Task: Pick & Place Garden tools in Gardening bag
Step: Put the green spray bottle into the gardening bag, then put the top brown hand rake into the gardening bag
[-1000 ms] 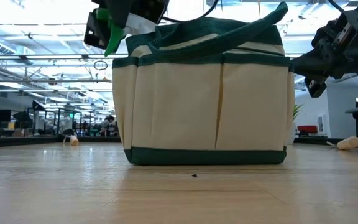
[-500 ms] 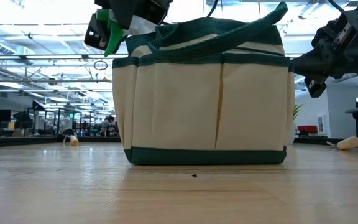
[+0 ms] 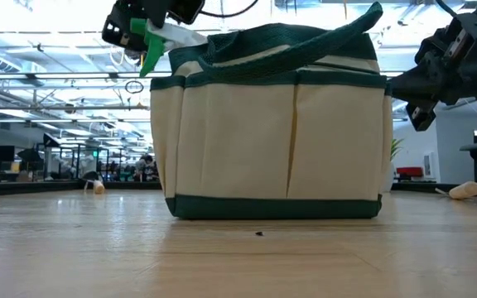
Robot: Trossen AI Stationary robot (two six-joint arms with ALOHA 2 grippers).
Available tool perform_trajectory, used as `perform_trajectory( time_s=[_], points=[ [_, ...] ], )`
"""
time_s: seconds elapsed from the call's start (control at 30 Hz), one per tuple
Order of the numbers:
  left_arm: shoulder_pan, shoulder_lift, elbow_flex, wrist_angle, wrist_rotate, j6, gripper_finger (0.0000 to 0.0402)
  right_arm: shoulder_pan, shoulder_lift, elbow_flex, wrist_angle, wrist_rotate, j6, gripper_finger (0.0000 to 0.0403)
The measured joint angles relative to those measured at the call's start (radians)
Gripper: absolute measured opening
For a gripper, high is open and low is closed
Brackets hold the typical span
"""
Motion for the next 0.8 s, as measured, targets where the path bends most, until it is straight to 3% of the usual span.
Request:
perform_trajectory(
  time_s=[0.8],
  points=[
    [-0.002,-0.117,-0.002,-0.100,-0.183,-0.087,0.0175,0.000,0.002,0.000,0.000,0.000,0.011,0.0000]
  ],
)
